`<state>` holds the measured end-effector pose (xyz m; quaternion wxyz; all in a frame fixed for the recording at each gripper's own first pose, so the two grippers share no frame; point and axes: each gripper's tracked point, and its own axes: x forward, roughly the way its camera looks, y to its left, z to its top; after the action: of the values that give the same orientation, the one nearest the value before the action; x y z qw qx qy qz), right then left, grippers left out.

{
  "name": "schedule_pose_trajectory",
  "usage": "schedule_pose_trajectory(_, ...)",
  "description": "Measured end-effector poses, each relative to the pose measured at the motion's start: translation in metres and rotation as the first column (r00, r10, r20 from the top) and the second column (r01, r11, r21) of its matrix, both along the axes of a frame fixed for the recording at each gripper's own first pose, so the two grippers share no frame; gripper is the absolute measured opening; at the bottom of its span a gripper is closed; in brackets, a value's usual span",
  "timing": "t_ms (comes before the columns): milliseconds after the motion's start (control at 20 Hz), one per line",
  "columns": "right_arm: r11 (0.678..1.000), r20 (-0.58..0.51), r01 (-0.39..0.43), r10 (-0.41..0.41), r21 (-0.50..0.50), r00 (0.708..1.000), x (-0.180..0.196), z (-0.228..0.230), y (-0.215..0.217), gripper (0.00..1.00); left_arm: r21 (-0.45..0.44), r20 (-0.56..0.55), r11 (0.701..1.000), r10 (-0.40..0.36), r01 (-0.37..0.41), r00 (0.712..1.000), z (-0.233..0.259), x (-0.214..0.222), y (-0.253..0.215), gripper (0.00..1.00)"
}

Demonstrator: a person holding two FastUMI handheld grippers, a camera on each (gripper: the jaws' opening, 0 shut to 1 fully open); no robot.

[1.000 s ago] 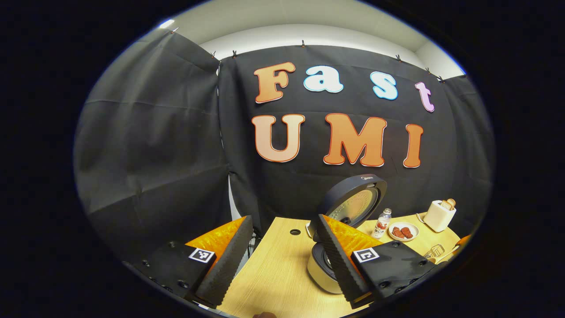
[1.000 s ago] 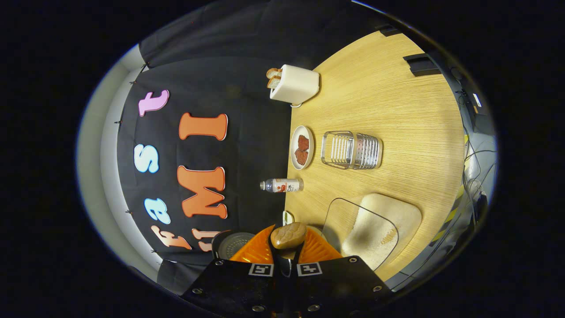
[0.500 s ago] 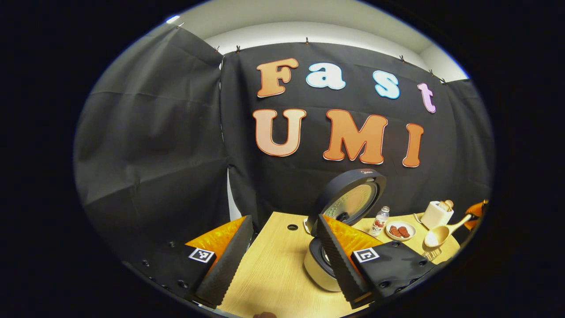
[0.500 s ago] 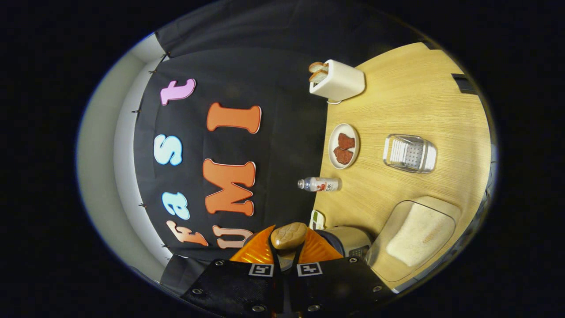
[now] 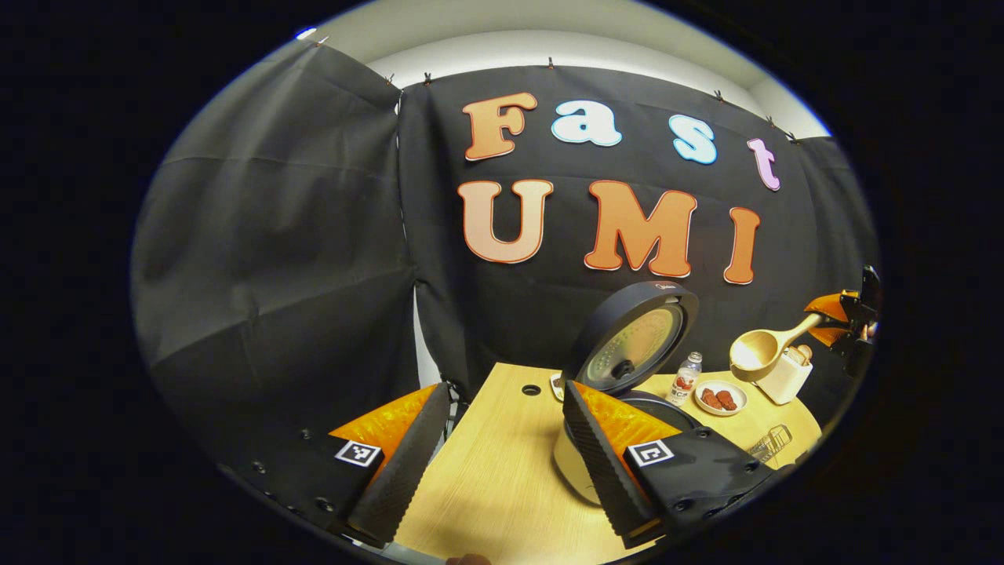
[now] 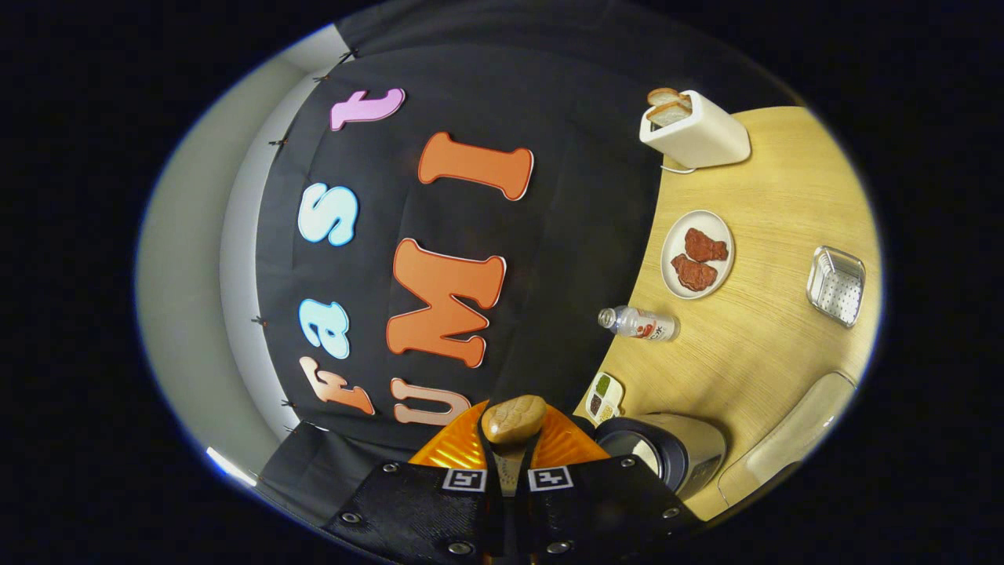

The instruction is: Close the left gripper, press the button to open the rice cooker; take a wooden spoon from the chopstick holder with the right hand, scoop a spoonful of rice and pour it into the rice cooker, then put the wooden spoon back into the chopstick holder.

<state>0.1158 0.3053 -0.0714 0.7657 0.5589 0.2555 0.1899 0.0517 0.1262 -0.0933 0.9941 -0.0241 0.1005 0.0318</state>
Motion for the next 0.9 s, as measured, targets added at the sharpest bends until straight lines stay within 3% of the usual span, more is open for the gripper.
schedule_pose_trajectory(300,0.995,0.051,-0.028,0.033,-0.092,0.998,0.015,-0.001,0.039,0.05,0.004,-0.004,0.999,0.031,-0.031,0.999,-0.003,0.007,0.023,0.97)
schedule_pose_trajectory(900,0.952,0.186,-0.054,0.114,-0.300,0.976,0.015,0.000,0.076,0.05,0.002,0.006,1.000,-0.011,0.011,1.000,-0.001,0.021,0.020,0.99)
